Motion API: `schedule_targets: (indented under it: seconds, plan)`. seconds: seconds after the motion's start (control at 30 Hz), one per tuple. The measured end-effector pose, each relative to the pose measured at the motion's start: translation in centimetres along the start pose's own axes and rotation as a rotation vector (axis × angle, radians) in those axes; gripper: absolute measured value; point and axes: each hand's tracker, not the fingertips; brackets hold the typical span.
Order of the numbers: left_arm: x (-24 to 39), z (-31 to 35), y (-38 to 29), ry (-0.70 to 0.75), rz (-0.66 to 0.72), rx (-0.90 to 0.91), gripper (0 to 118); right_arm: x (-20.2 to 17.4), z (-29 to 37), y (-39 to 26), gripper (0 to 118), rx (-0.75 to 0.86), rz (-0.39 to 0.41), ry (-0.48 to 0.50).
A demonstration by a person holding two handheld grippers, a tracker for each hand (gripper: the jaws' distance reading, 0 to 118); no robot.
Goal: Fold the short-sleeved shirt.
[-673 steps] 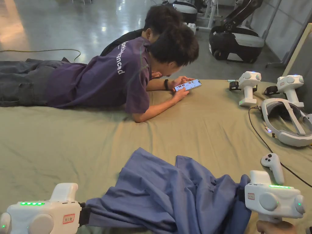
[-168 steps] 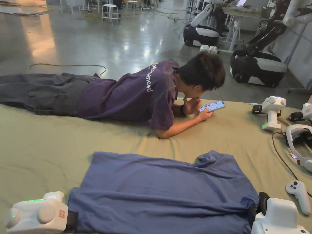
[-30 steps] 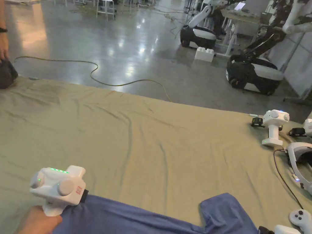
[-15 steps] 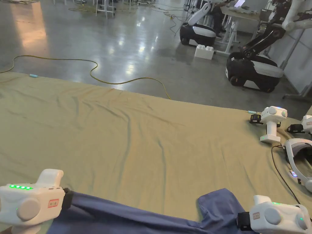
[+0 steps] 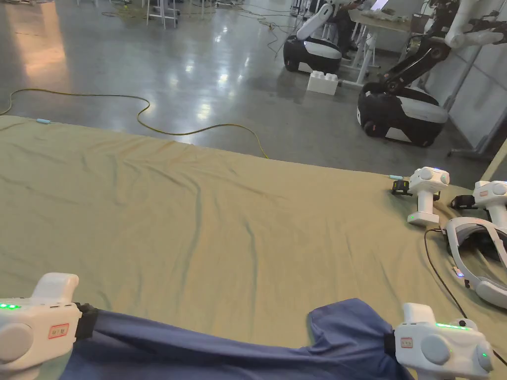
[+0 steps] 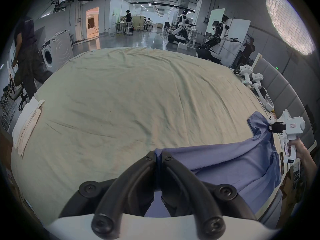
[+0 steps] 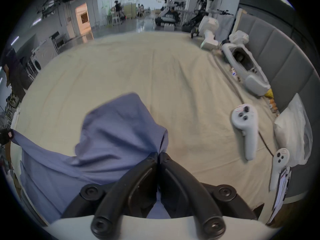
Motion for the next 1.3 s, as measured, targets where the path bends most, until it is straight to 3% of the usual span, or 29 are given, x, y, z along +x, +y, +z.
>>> schedule_targets:
  seconds: [0.13, 0.23, 0.53, 0.73, 0.97, 1.17, 1.23, 1.27, 1.3]
  plan:
    - [-1.0, 2.1, -0.4, -0.021, 0.025, 0.030, 6, 0.6, 6.1, -0.8, 2, 0.088, -0.009, 0.036]
    - [-1.8, 4.5, -1.5, -0.051, 0.066, 0.068, 6, 0.7, 10.1, -2.3, 2, 0.163, 0.032, 0.047]
    - [-3.3, 11.1, -8.4, -0.100, 0.080, 0.092, 6, 1.4, 18.1, -9.7, 2, 0.214, 0.028, 0.049]
    - [-4.1, 12.9, -13.1, -0.123, 0.104, 0.017, 6, 1.0, 19.5, -15.5, 2, 0.086, 0.078, -0.015]
    - [-3.8, 10.1, -17.1, -0.075, 0.034, -0.208, 6, 0.3, 16.3, -20.9, 2, -0.156, 0.145, -0.096]
    - [-2.8, 7.2, -18.4, -0.028, 0.006, -0.298, 6, 0.1, 12.9, -22.8, 2, -0.243, 0.111, -0.104]
    - [-2.8, 7.1, -18.4, -0.021, 0.012, -0.293, 14, -0.2, 12.7, -22.9, 14, -0.244, 0.115, -0.108]
    - [-2.9, 7.2, -18.1, -0.022, 0.027, -0.287, 23, -0.4, 12.9, -22.8, 32, -0.240, 0.128, -0.131]
    - [-3.0, 7.4, -17.8, -0.030, 0.045, -0.281, 40, -0.6, 13.3, -22.6, 56, -0.234, 0.142, -0.170]
